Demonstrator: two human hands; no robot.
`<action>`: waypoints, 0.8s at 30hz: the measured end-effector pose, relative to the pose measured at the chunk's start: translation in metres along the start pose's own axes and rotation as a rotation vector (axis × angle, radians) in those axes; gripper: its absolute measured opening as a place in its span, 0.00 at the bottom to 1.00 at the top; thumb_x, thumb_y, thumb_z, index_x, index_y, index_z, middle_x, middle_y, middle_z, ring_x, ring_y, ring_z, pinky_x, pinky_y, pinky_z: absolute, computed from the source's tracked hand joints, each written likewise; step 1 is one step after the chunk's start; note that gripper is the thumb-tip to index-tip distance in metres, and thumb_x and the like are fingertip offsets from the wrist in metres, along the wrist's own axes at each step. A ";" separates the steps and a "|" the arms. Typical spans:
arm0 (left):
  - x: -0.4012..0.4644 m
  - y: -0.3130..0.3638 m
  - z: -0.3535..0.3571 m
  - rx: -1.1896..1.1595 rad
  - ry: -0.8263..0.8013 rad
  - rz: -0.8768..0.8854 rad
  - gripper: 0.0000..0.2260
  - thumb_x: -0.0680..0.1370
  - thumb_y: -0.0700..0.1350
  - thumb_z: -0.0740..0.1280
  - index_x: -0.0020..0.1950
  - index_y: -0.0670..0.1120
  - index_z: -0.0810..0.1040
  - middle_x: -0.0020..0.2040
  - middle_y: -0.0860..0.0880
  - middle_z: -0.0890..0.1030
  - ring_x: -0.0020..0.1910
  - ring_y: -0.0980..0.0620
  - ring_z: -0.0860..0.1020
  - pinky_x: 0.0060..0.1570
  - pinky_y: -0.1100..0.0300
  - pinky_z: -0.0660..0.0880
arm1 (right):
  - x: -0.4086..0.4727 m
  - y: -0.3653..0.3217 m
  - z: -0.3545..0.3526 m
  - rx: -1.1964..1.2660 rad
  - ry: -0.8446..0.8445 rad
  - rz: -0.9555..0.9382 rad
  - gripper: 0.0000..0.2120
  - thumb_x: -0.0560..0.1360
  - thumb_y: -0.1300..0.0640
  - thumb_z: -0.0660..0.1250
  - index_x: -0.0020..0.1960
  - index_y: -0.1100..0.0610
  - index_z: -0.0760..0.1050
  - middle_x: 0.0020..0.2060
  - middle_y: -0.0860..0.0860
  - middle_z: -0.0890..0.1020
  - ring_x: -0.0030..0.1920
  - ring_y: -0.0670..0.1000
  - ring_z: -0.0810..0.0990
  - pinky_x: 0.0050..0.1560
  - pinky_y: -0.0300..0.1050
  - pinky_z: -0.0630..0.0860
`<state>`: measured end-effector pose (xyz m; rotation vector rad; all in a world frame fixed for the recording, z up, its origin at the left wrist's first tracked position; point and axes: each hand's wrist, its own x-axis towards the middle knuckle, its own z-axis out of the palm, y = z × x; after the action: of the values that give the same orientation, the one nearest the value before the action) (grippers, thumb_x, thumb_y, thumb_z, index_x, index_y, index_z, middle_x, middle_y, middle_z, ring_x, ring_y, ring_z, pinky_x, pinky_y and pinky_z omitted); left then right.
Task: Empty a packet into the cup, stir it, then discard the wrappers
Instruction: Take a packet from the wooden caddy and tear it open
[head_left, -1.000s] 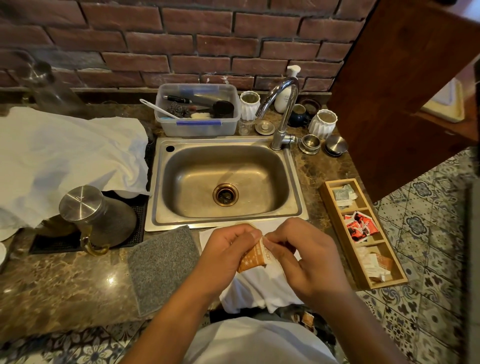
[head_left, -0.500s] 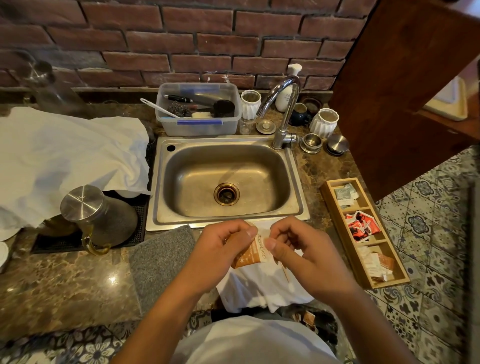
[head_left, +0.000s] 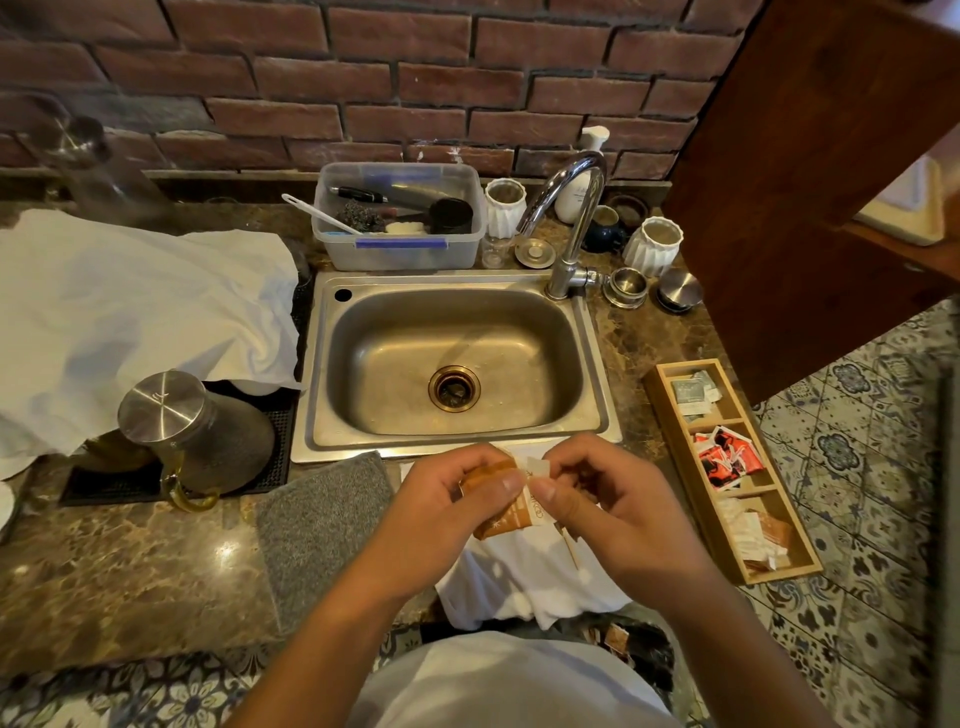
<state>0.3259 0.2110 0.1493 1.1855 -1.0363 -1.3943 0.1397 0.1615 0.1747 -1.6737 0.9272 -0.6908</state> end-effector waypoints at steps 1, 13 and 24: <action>0.001 0.000 0.000 -0.017 0.012 -0.004 0.06 0.75 0.54 0.70 0.41 0.54 0.84 0.33 0.56 0.79 0.32 0.60 0.75 0.35 0.68 0.72 | 0.001 0.000 0.000 0.002 0.012 -0.008 0.06 0.76 0.48 0.71 0.47 0.51 0.79 0.36 0.53 0.80 0.34 0.47 0.79 0.37 0.42 0.76; 0.009 -0.002 0.010 -0.450 0.045 -0.114 0.06 0.75 0.46 0.71 0.44 0.46 0.87 0.38 0.45 0.85 0.35 0.50 0.82 0.39 0.58 0.80 | 0.000 0.009 0.027 -0.243 0.331 -0.249 0.04 0.78 0.60 0.70 0.50 0.54 0.82 0.39 0.45 0.83 0.40 0.47 0.81 0.40 0.44 0.78; 0.006 -0.001 0.012 -0.604 0.025 -0.194 0.08 0.75 0.44 0.72 0.46 0.39 0.84 0.35 0.43 0.81 0.32 0.49 0.79 0.36 0.59 0.78 | -0.002 -0.002 0.031 -0.136 0.388 -0.218 0.04 0.78 0.53 0.69 0.51 0.46 0.79 0.39 0.44 0.83 0.38 0.47 0.81 0.38 0.45 0.78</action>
<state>0.3137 0.2057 0.1490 0.8590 -0.4293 -1.6810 0.1642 0.1799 0.1677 -1.8124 1.0894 -1.1514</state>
